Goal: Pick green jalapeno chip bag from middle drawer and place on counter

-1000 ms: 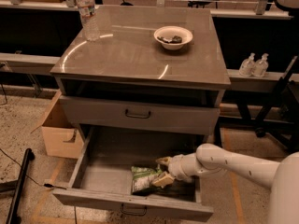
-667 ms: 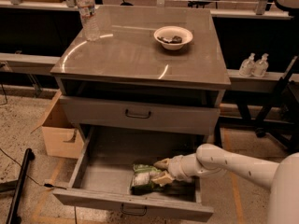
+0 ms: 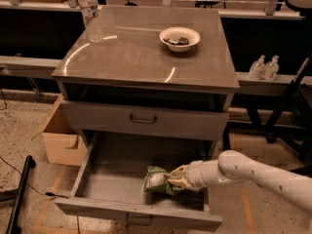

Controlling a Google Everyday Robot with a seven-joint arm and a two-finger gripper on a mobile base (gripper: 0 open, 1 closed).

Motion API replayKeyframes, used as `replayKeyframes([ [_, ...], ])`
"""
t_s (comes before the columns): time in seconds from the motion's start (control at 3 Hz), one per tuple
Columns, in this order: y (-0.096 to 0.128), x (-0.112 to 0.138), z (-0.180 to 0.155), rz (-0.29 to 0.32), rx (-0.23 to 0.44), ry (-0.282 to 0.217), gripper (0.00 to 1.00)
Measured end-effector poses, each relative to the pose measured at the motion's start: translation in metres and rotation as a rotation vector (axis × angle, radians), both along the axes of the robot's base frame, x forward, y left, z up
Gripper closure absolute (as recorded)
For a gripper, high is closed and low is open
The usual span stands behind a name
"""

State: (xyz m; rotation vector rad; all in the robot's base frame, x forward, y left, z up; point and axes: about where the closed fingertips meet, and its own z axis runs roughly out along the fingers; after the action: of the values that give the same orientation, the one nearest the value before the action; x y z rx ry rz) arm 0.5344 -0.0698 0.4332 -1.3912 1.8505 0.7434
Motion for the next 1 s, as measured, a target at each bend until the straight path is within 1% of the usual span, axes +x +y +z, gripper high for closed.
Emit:
replayKeyframes([
  [0.33,-0.022,-0.007,0.045,-0.015,0.027,-0.030,1.00],
  [0.67,-0.041,-0.021,0.100,0.012,0.054,-0.055,1.00],
  [1.0,-0.056,-0.033,0.163,0.049,0.117,-0.076,1.00],
])
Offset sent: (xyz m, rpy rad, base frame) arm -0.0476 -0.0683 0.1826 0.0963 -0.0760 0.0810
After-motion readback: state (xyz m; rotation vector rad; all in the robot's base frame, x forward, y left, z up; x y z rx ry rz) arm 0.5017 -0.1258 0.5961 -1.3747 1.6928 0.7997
